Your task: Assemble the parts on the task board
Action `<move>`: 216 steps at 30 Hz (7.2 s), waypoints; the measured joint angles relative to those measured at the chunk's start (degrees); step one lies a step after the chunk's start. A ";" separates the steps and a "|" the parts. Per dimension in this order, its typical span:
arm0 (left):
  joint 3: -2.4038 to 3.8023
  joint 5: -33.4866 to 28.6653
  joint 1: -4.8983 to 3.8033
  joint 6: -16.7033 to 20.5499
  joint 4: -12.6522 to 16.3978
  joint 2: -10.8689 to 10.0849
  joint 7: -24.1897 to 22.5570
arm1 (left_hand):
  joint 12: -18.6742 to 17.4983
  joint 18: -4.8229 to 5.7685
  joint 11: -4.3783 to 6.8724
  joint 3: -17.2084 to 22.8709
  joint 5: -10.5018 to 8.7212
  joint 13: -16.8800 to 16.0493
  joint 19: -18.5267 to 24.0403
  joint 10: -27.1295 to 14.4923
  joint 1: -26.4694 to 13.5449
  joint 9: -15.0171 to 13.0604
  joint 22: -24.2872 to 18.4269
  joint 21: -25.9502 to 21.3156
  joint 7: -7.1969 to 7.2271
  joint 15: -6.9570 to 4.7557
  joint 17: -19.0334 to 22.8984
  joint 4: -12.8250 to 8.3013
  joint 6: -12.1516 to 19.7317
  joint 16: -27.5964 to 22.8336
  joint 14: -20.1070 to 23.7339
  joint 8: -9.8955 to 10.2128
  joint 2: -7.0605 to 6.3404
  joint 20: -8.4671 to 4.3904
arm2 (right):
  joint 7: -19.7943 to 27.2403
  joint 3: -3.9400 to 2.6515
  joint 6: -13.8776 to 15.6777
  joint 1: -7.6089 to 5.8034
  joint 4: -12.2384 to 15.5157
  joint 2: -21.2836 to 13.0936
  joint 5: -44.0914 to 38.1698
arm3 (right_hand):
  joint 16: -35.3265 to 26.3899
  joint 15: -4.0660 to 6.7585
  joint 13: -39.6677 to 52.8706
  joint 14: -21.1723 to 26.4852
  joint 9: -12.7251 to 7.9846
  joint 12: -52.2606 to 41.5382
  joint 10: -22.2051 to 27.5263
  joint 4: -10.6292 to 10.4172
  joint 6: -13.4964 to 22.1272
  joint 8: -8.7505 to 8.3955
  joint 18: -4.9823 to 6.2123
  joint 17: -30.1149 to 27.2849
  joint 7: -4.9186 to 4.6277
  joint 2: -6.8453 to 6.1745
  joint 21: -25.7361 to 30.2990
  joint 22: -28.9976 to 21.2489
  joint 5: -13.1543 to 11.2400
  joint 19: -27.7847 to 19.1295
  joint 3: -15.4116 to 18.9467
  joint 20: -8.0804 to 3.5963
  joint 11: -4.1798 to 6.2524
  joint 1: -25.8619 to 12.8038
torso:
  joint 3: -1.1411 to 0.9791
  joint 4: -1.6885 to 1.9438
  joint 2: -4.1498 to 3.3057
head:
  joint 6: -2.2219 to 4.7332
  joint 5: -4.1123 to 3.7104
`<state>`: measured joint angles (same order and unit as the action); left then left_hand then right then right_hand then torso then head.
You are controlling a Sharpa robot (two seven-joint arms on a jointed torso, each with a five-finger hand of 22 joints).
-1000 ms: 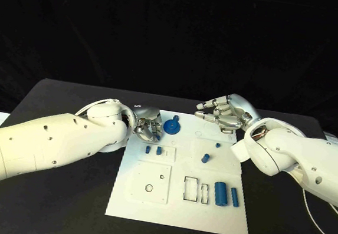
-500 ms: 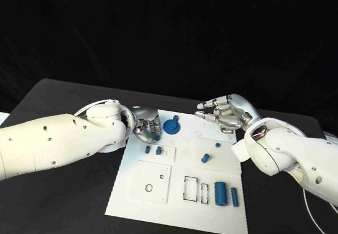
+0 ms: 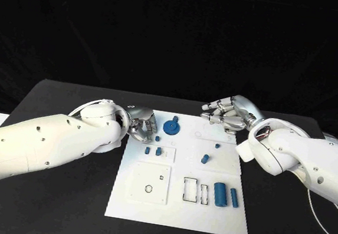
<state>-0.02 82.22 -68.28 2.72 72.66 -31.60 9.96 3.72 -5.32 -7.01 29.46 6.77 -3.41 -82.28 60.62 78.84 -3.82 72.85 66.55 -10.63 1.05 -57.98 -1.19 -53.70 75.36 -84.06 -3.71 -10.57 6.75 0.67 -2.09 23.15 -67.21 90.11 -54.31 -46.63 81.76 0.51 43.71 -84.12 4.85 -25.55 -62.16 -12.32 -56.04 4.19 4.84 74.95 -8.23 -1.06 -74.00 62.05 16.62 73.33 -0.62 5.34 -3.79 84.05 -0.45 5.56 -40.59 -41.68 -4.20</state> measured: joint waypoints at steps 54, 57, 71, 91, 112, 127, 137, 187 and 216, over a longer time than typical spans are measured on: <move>-1.05 -87.99 2.02 11.62 12.97 -16.49 -32.25 | 6.06 -4.49 1.50 -1.58 0.27 -1.26 13.51 6.03 -2.10 -0.30 -19.69 -29.40 0.72 -0.35 24.47 2.05 -5.88 -13.73 10.75 -3.33 3.47 -0.21 | -16.60 -0.16 -18.23 3.00 2.83 -1.29 -62.06 | -0.86 1.45 -36.04 -0.01 -0.22 19.94 -2.14 1.89 -7.33 -0.25 0.89 -0.03 1.81 -7.15 0.57 -0.46 -7.67 -0.27 -18.14 -1.16 0.42 1.98 | -0.10 0.08 -0.02 | 0.16 -2.05; -1.05 -88.06 2.02 11.69 12.77 -16.49 -32.24 | 6.05 -4.48 1.50 -1.58 0.27 -1.26 13.51 6.02 -2.10 -0.30 -19.77 -29.40 0.72 -0.43 24.47 2.05 -5.88 -13.73 10.84 -3.33 3.47 -0.21 | -16.53 -0.14 -18.16 3.03 2.93 -1.31 -62.03 | -0.87 1.45 -36.44 -0.01 -0.22 19.94 -2.49 2.19 -7.33 -0.24 0.90 -0.03 1.81 -7.14 0.57 -0.46 -7.67 -0.27 -18.70 -1.16 0.46 1.98 | -0.09 0.08 0.02 | 0.12 -2.05; -1.05 -88.16 2.03 11.83 12.26 -16.49 -32.08 | 6.05 -4.48 1.49 -1.73 0.27 -1.26 13.51 6.01 -2.10 -0.29 -19.97 -29.79 0.72 -0.43 24.53 1.89 -5.88 -13.73 10.83 -3.33 3.47 -0.22 | -15.49 0.04 -12.67 3.33 3.76 -1.93 -61.13 | -0.86 1.45 -38.81 0.00 -0.22 20.29 -3.10 2.89 -7.68 -0.24 0.89 -0.04 1.52 -8.00 0.57 -0.30 -7.63 -0.27 -22.17 -1.15 0.26 1.61 | -0.09 0.08 0.02 | 0.27 -2.32; -1.06 -88.18 2.05 11.82 12.28 -16.76 -31.77 | 6.26 -4.48 1.49 -2.06 0.27 -1.25 13.51 6.00 -2.10 -0.28 -20.09 -30.07 0.72 -0.42 24.71 1.91 -5.87 -13.73 10.82 -3.33 3.47 -0.21 | -15.44 0.00 -14.03 3.31 4.51 -2.76 -58.04 | -1.09 1.45 -39.96 0.00 -0.35 20.52 -2.95 2.53 -7.47 -0.24 0.89 -0.04 1.31 -10.11 0.78 -0.26 -7.64 -0.27 -22.57 -1.15 -0.22 -0.50 | -0.02 0.10 0.07 | 0.24 -2.48; -1.06 -88.14 2.11 11.79 12.48 -17.16 -31.71 | 6.26 -4.48 1.31 -2.06 0.27 -1.25 13.51 5.81 -2.10 -0.28 -20.25 -30.06 0.72 -0.33 24.78 1.91 -5.87 -13.73 10.73 -3.33 3.47 -0.21 | -16.64 -0.03 -17.33 3.33 2.77 -1.31 -57.82 | -1.09 1.01 -40.01 0.00 -0.08 20.06 -4.54 4.36 -8.68 -0.21 0.89 -0.01 1.27 -8.87 0.78 0.20 -7.64 0.15 -25.37 -0.72 -0.08 0.74 | -0.04 0.08 0.04 | 0.12 -2.26; -1.07 -88.14 2.14 11.79 12.63 -17.44 -31.65 | 6.26 -4.48 1.30 -2.06 0.27 -1.25 13.51 5.81 -2.10 -0.28 -20.30 -30.06 0.51 -0.32 24.78 1.91 -5.66 -13.73 10.73 -3.33 3.47 -0.21 | -17.38 -0.26 -19.50 3.58 2.18 -0.63 -59.06 | -0.87 1.02 -39.98 0.00 0.20 19.83 -5.62 5.53 -9.67 0.22 0.89 -0.01 1.48 -8.50 0.54 0.73 -8.67 0.35 -26.53 -0.52 0.21 0.62 | -0.08 0.04 0.03 | -0.09 -2.26; -1.07 -88.14 2.16 11.78 12.70 -17.51 -31.60 | 6.26 -4.48 1.30 -2.22 0.27 -1.24 13.51 5.81 -2.10 -0.22 -20.29 -30.08 0.51 -0.32 24.77 1.75 -5.66 -13.73 10.72 -3.33 3.47 -0.21 | -17.60 -0.43 -19.39 3.89 2.22 -0.33 -59.96 | -0.87 1.02 -40.00 -0.01 0.36 19.83 -5.95 5.53 -10.22 0.23 0.88 -0.02 1.58 -8.50 0.53 0.99 -10.52 0.35 -26.53 -0.52 0.10 -0.75 | -0.08 0.02 0.02 | -0.21 -2.35; -1.08 -88.08 2.29 11.78 12.79 -17.62 -31.36 | 6.72 -4.47 1.29 -2.54 0.49 -1.24 13.51 5.40 -1.49 -0.23 -20.57 -30.61 0.31 -0.32 25.02 1.43 -5.44 -13.73 10.72 -3.33 4.08 -0.21 | -17.45 -0.72 -11.98 3.15 15.35 -0.79 -54.24 | 0.35 0.81 -40.01 0.20 1.96 21.21 -8.99 8.71 -12.28 0.41 0.89 -0.04 1.65 -5.49 -1.89 4.48 -10.95 2.09 -29.68 -0.21 0.47 -1.29 | -0.02 0.15 0.04 | -0.31 -1.25; -1.09 -88.03 2.35 11.70 13.53 -17.57 -31.33 | 6.72 -4.47 1.29 -2.53 0.49 -1.24 13.51 5.40 -1.49 -0.23 -20.61 -30.61 0.31 -0.32 25.01 1.43 -5.44 -13.73 10.72 -3.33 4.08 -0.21 | -14.65 0.10 -15.06 10.86 12.09 9.01 -55.14 | 0.57 0.58 -39.95 0.03 2.00 21.70 -8.67 9.43 -12.11 -0.03 0.89 -0.01 1.08 -5.43 -1.89 4.17 -10.34 2.09 -30.05 -0.21 -0.03 -1.23 | -0.01 0.06 0.03 | -2.27 2.37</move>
<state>-1.11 -5.81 -65.93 14.41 86.19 -49.16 -21.37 10.44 -9.79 -5.72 26.93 7.25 -4.65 -68.77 66.02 77.35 -4.05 52.24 35.94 -10.32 0.73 -32.97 0.24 -59.15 61.63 -73.35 -7.04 -6.48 6.53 -13.98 -1.99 8.10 -56.35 102.19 -45.30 -101.78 82.33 1.10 3.75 -84.10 6.85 -3.85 -70.83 -2.89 -68.15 4.16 5.73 74.94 -7.16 -6.49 -75.89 66.22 6.28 75.42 -30.67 5.13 -3.83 82.82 -0.46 5.63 -40.57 -43.96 -1.83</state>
